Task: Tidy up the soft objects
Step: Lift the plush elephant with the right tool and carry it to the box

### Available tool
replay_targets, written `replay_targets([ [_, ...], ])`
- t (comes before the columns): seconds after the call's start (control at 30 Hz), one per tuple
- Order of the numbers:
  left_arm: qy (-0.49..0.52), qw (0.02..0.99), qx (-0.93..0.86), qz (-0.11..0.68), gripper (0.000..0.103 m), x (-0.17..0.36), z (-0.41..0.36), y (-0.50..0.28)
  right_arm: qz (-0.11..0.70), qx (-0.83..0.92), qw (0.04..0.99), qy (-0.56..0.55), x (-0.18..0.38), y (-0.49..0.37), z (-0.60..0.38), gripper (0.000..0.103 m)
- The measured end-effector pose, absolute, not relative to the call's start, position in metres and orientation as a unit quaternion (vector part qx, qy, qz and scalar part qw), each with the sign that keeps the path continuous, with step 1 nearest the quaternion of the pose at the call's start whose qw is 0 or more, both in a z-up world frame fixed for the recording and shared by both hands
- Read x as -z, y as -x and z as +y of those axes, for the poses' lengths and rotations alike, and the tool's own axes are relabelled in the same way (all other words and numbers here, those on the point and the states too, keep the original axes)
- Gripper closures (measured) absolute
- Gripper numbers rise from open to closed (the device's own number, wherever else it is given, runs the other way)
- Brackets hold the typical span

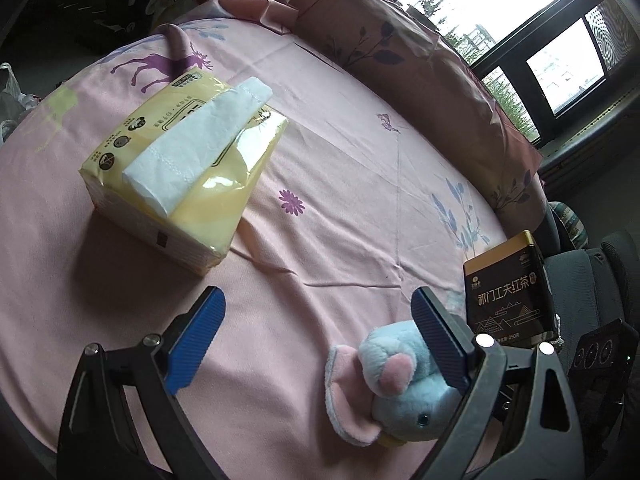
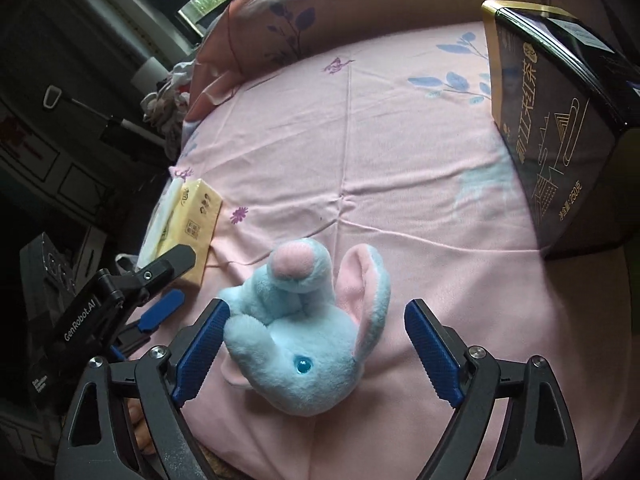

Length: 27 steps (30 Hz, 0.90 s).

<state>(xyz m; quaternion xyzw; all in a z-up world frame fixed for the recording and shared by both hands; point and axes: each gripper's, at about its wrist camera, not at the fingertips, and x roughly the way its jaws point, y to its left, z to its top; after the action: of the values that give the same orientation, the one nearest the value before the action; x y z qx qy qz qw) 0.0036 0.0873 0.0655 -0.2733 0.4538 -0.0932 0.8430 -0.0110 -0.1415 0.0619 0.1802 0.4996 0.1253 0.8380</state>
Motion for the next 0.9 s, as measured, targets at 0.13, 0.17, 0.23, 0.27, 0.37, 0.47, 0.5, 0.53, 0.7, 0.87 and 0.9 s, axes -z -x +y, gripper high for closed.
replay_targets([
  [0.13, 0.270, 0.836, 0.123, 0.462, 0.009, -0.071, 0.074, 0.008, 0.493, -0.141, 0.833, -0.210, -0.064, 0.009, -0.158, 0.013],
  [0.17, 0.266, 0.836, 0.125, 0.464, 0.009, -0.072, 0.070, 0.012, 0.490, -0.145, 0.831, -0.220, -0.064, 0.009, -0.161, 0.013],
  [0.23, 0.260, 0.831, 0.127, 0.474, 0.009, -0.069, 0.064, 0.022, 0.494, -0.157, 0.822, -0.238, -0.063, 0.008, -0.166, 0.013],
  [0.27, 0.259, 0.826, 0.132, 0.482, 0.009, -0.066, 0.061, 0.027, 0.497, -0.165, 0.817, -0.242, -0.061, 0.008, -0.167, 0.013],
  [0.37, 0.261, 0.812, 0.172, 0.494, 0.009, -0.060, 0.050, 0.041, 0.503, -0.185, 0.805, -0.253, -0.059, 0.007, -0.167, 0.013],
  [0.47, 0.251, 0.805, 0.196, 0.501, 0.009, -0.055, 0.038, 0.053, 0.498, -0.197, 0.804, -0.256, -0.060, 0.007, -0.164, 0.013],
  [0.5, 0.249, 0.805, 0.199, 0.501, 0.009, -0.054, 0.035, 0.055, 0.498, -0.200, 0.804, -0.256, -0.060, 0.008, -0.164, 0.013],
  [0.53, 0.247, 0.803, 0.201, 0.503, 0.009, -0.052, 0.031, 0.057, 0.498, -0.203, 0.803, -0.257, -0.059, 0.008, -0.163, 0.013],
  [0.7, 0.246, 0.797, 0.205, 0.513, 0.009, -0.041, 0.015, 0.054, 0.510, -0.204, 0.798, -0.247, -0.054, 0.008, -0.154, 0.013],
  [0.87, 0.227, 0.815, 0.196, 0.496, 0.009, -0.042, 0.006, 0.052, 0.511, -0.208, 0.800, -0.237, -0.052, 0.007, -0.147, 0.013],
  [0.9, 0.228, 0.817, 0.196, 0.492, 0.009, -0.043, 0.005, 0.052, 0.512, -0.207, 0.800, -0.234, -0.051, 0.006, -0.147, 0.013],
])
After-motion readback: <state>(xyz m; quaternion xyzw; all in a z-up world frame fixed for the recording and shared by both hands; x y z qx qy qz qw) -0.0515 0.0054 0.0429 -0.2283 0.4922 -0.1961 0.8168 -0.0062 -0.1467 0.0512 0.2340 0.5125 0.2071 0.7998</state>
